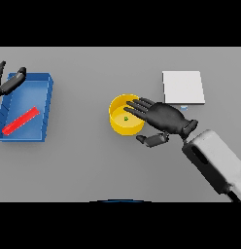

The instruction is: Pick up the red beaker and tilt it to pour out 1 green nut into yellow bowl. Pick up the yellow bowl and place it on the metallic measuring scale.

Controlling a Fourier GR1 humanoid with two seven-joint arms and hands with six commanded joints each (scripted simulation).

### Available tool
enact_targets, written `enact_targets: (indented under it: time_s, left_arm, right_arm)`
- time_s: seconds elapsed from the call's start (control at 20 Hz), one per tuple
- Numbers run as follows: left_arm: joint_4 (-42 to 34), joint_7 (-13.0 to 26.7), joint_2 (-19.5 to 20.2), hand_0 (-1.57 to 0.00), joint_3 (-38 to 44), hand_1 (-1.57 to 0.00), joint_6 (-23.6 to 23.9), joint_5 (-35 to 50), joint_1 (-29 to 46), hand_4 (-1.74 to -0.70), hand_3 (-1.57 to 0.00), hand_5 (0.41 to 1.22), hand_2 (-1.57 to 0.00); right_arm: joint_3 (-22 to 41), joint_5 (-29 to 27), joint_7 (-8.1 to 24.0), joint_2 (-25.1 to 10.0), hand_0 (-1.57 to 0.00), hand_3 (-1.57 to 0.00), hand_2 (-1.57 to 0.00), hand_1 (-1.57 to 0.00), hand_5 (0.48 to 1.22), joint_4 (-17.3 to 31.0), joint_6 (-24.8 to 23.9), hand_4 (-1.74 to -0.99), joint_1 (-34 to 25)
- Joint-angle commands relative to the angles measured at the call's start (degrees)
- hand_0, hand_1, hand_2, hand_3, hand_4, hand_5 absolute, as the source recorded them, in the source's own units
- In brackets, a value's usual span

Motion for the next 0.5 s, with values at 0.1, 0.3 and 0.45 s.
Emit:
enact_targets:
  time_s: [0.1, 0.3, 0.45]
  left_arm:
    - [-0.7, 0.4, 0.1, 0.0, -0.1, 0.0, 0.1, 0.3, 0.4, -0.72, 0.0, 0.687, 0.0]
    - [-1.2, -0.6, 1.0, 0.0, 0.7, 0.0, 0.0, 1.0, 1.2, -0.72, 0.0, 0.687, 0.0]
    - [-0.2, -0.8, 0.3, 0.0, 0.7, 0.0, 0.0, 0.9, 0.8, -0.72, 0.0, 0.687, 0.0]
  right_arm:
    - [3.9, 2.6, -1.0, 1.4, 0.0, 0.0, 0.0, 0.0, 0.704, 4.4, 2.3, -1.215, -3.9]
    - [7.1, 5.3, -1.0, 2.2, 0.0, 0.0, 0.0, 0.0, 0.703, 10.3, 4.9, -1.224, -9.3]
    - [8.5, 6.3, -1.6, 2.7, 0.0, 0.0, 0.0, 0.0, 0.705, 13.7, 6.2, -1.239, -11.9]
